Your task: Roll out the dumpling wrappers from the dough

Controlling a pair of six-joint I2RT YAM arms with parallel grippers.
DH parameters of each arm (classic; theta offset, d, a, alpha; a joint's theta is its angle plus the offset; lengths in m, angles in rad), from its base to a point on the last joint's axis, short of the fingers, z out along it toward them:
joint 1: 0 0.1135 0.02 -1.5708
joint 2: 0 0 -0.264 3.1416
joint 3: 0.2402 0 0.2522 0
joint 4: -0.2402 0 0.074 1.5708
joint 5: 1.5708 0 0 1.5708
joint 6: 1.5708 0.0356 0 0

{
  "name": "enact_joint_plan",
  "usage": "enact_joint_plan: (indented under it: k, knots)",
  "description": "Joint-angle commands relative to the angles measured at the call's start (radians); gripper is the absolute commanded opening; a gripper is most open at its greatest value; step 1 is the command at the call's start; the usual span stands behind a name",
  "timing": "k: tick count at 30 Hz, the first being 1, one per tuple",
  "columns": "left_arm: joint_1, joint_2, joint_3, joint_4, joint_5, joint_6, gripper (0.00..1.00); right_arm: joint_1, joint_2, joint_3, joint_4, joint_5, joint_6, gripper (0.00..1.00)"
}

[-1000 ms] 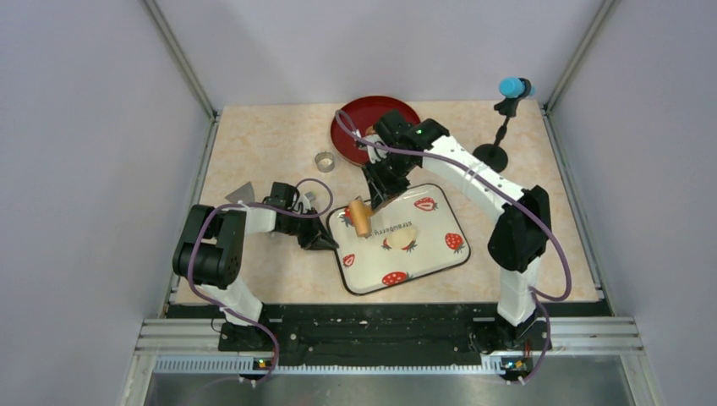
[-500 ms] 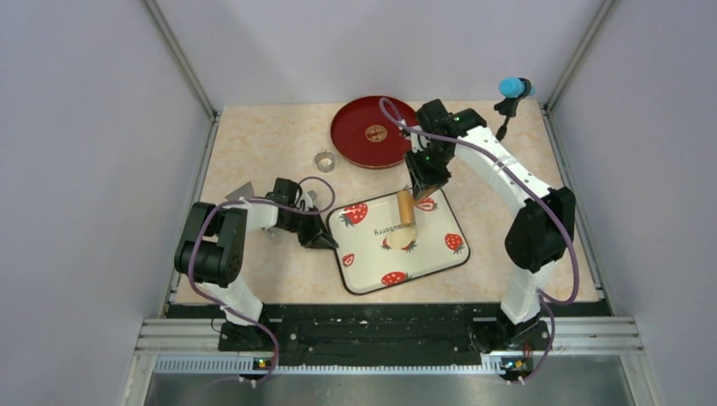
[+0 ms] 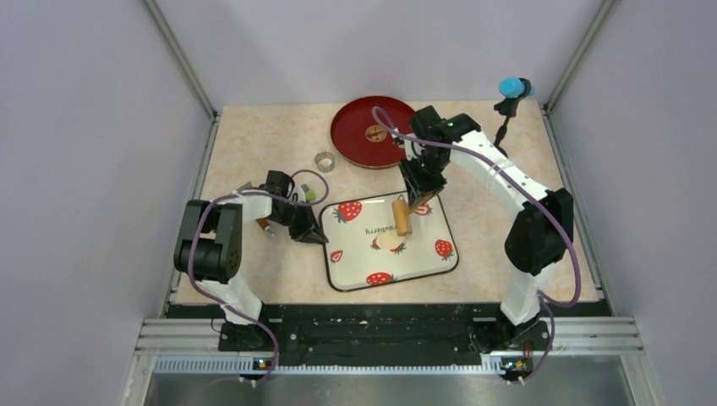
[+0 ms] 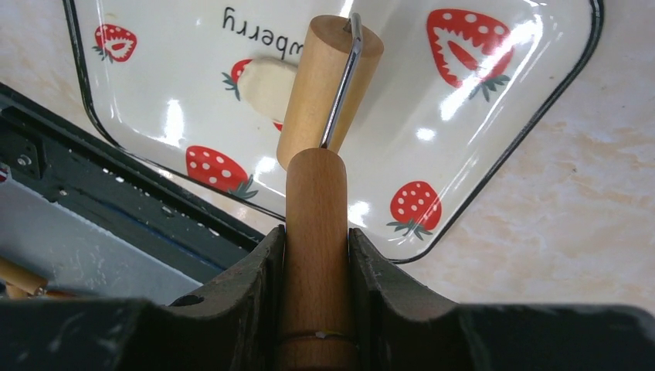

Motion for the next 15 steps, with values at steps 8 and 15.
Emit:
enact_joint_plan:
  k: [8,15]
  knots:
    - [0.033,0.01,-0.011,-0.025,-0.164,0.042,0.0,0.123,0.005,0.044,-0.014,0.082,0.017,0.0]
    - [0.034,0.01,-0.015,-0.016,-0.162,0.027,0.0,0.125,0.019,-0.034,0.01,0.143,0.016,0.0]
